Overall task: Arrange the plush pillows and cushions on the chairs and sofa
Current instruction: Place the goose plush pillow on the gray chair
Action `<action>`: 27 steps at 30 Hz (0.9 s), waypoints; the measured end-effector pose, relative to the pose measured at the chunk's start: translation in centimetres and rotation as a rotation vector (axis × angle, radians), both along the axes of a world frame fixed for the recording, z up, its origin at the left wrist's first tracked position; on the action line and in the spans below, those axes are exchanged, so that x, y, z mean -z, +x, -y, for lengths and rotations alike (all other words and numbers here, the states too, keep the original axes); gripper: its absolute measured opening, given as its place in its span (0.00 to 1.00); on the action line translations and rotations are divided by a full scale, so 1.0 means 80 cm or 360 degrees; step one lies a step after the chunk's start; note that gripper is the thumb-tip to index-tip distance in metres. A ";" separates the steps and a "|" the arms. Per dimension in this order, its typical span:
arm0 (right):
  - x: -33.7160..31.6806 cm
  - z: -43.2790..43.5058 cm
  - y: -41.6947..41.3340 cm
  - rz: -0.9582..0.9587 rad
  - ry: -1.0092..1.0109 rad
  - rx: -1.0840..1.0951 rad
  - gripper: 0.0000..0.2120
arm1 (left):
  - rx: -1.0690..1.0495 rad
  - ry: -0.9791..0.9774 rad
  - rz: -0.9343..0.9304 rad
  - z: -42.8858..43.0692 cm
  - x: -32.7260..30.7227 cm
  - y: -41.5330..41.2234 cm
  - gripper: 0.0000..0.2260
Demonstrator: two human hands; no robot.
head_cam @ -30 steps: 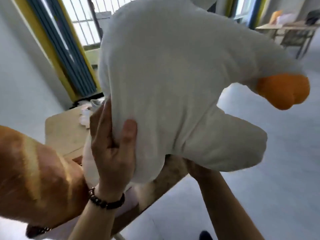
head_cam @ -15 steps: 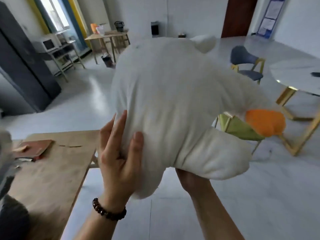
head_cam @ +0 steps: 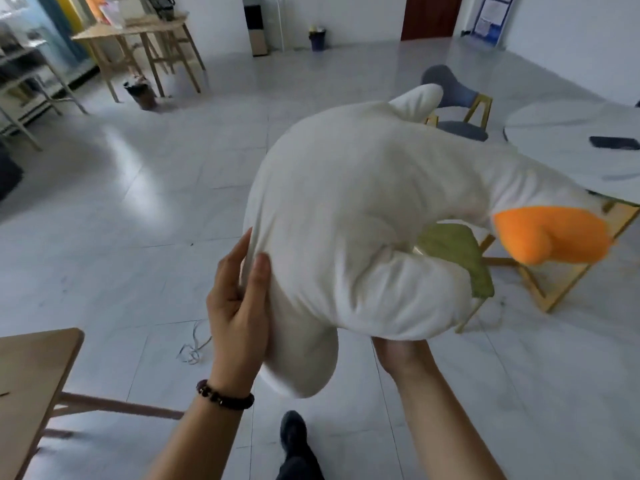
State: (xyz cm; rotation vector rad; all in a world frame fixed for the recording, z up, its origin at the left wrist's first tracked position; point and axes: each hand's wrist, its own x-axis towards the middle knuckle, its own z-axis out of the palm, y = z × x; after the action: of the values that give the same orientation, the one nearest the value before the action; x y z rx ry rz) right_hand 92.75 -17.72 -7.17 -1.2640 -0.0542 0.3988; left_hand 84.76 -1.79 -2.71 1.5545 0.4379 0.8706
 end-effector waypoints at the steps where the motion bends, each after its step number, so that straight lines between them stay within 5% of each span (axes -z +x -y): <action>1: 0.004 -0.020 0.029 0.0103 -0.0078 -0.0050 0.54 | -0.0002 -0.0056 -0.0021 -0.023 0.008 0.033 0.19; 3: 0.017 -0.066 0.096 0.0152 -0.0148 -0.0060 0.62 | -0.0003 -0.0123 -0.0060 -0.068 0.022 0.103 0.23; 9: 0.009 -0.172 0.305 0.0119 -0.0106 0.0127 0.46 | 0.0275 -0.0151 -0.0223 -0.192 0.025 0.318 0.21; 15: 0.005 -0.208 0.482 0.0130 -0.0203 0.0338 0.30 | 0.0670 0.0193 -0.0349 -0.246 0.014 0.536 0.20; 22: 0.057 -0.222 0.735 -0.0075 0.0096 0.0684 0.39 | 0.0988 0.0275 -0.0476 -0.250 0.053 0.819 0.33; 26: 0.038 -0.243 0.896 -0.0056 0.0066 0.0650 0.15 | 0.0887 0.0251 -0.0495 -0.259 0.045 0.978 0.23; 27: 0.025 -0.248 0.937 -0.0012 0.0141 0.0629 0.15 | 0.0851 0.0232 -0.0465 -0.264 0.037 1.017 0.18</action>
State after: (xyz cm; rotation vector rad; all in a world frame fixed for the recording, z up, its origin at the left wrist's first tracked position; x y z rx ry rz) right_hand 167.72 2.14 -9.17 -1.1533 0.1807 0.0591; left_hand 166.11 19.33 -5.68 1.8240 0.1475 0.2676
